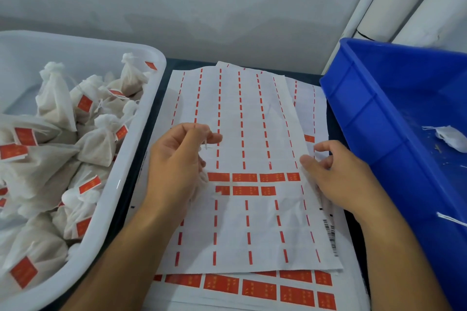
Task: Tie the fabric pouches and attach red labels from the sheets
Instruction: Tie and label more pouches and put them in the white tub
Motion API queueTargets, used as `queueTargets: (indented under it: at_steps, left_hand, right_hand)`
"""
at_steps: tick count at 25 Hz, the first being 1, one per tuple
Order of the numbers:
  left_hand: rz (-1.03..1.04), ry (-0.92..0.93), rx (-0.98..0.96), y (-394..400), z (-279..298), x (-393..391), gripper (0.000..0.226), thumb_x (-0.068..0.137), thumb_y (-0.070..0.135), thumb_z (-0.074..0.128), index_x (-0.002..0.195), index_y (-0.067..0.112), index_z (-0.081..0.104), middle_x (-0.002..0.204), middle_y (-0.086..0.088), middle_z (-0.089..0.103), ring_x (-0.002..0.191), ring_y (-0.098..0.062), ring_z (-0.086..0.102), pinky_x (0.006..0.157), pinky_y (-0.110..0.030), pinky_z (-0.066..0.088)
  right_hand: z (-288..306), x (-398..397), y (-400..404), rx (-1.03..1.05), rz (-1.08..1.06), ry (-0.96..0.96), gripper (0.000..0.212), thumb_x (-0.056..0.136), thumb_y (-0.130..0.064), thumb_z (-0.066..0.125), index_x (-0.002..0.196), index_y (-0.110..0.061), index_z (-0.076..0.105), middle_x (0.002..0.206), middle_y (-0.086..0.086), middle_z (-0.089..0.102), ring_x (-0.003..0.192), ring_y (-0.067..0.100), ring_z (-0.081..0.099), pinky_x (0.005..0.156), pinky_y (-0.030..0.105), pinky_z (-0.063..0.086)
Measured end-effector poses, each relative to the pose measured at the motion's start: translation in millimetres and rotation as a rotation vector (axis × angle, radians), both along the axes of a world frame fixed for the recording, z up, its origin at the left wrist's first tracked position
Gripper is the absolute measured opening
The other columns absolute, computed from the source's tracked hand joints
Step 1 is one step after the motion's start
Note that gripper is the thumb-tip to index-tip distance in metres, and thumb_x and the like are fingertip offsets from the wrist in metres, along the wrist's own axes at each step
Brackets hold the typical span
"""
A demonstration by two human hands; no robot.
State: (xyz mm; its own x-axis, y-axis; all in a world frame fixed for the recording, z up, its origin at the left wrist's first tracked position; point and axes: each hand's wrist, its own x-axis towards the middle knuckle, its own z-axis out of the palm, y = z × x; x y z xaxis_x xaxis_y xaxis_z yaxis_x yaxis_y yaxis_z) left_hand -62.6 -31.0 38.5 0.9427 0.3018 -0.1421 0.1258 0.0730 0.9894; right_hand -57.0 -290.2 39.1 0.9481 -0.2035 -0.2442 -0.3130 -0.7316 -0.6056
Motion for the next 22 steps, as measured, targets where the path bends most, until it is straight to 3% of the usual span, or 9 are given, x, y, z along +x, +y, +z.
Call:
queueTargets:
  at_steps: [3,6,11,13,15,16,18,20,22]
  left_hand:
    - [0.031,-0.089,0.046,0.9,0.3,0.0,0.019,0.1,0.038,0.061,0.092,0.033,0.078,0.099,0.024,0.075,0.064,0.002,0.065,0.054,-0.008,0.049]
    - [0.026,-0.191,0.131,-1.8,1.9,-1.2,0.015,0.101,0.033,0.061,0.104,0.041,0.073,0.106,0.035,0.07,0.089,0.007,0.068,0.056,-0.008,0.051]
    - [-0.029,-0.226,0.233,-4.6,-5.0,-3.0,0.034,0.1,0.023,0.065,0.127,0.044,0.065,0.104,0.053,0.059,0.098,0.023,0.06,0.057,-0.002,0.048]
    - [-0.066,-0.242,0.416,-3.8,-5.8,-4.7,0.038,0.099,0.029,0.066,0.132,0.047,0.062,0.117,0.052,0.054,0.111,0.024,0.053,0.074,-0.009,0.054]
    - [-0.095,-0.34,0.696,-4.1,-4.8,-8.5,0.04,0.095,0.035,0.068,0.134,0.044,0.061,0.142,0.037,0.045,0.132,0.008,0.046,0.1,-0.027,0.048]
    - [-0.135,-0.424,0.791,-4.9,-3.8,-10.5,0.039,0.093,0.039,0.068,0.132,0.042,0.062,0.146,0.028,0.045,0.135,0.0,0.045,0.104,-0.031,0.045]
    - [-0.328,-0.541,0.844,-6.9,-0.6,-14.9,0.03,0.091,0.05,0.064,0.12,0.043,0.063,0.127,0.025,0.053,0.119,-0.003,0.053,0.095,-0.026,0.052]
    - [-0.579,-0.498,0.85,-9.8,4.2,-19.7,0.024,0.088,0.066,0.055,0.104,0.047,0.058,0.1,0.033,0.054,0.101,0.0,0.057,0.076,-0.016,0.051]
    - [-0.698,-0.444,0.896,-11.7,2.2,-20.9,0.032,0.086,0.076,0.049,0.091,0.044,0.055,0.088,0.032,0.053,0.095,0.0,0.056,0.066,-0.01,0.044]
  right_hand:
    - [2.4,-5.2,1.8,0.271,-0.038,0.035,0.034,0.091,-0.056,0.066,0.105,-0.025,0.069,0.089,-0.014,0.079,0.078,0.009,0.076,0.068,0.03,0.057]
    - [7.1,-13.2,4.4,0.54,0.081,0.099,0.047,0.076,-0.056,0.073,0.113,-0.028,0.068,0.102,-0.009,0.08,0.088,0.016,0.079,0.074,0.038,0.063]
    - [6.7,-19.3,6.7,0.773,0.29,0.284,0.048,0.077,-0.057,0.079,0.121,-0.039,0.072,0.122,-0.005,0.076,0.108,0.023,0.075,0.093,0.045,0.061]
    - [4.6,-20.6,8.0,0.743,0.32,0.31,0.054,0.076,-0.054,0.077,0.127,-0.035,0.07,0.122,-0.006,0.076,0.109,0.022,0.075,0.096,0.048,0.058]
    - [2.5,-19.9,8.7,0.761,0.308,0.299,0.052,0.08,-0.046,0.078,0.129,-0.032,0.069,0.123,-0.005,0.075,0.109,0.023,0.074,0.096,0.048,0.059]
    - [2.0,-19.5,8.4,0.797,0.289,0.286,0.048,0.081,-0.042,0.079,0.127,-0.031,0.071,0.123,-0.003,0.075,0.11,0.024,0.074,0.095,0.047,0.06]
    - [2.0,-18.4,7.6,0.871,0.239,0.251,0.039,0.081,-0.036,0.079,0.12,-0.031,0.076,0.124,0.002,0.075,0.11,0.028,0.074,0.093,0.047,0.061]
    - [2.9,-17.7,6.9,0.922,0.202,0.228,0.035,0.083,-0.032,0.076,0.117,-0.031,0.076,0.125,0.006,0.075,0.11,0.033,0.074,0.092,0.049,0.06]
    - [4.8,-18.3,8.0,0.984,0.208,0.234,0.034,0.083,-0.031,0.076,0.117,-0.028,0.077,0.126,0.008,0.074,0.11,0.035,0.073,0.087,0.045,0.062]
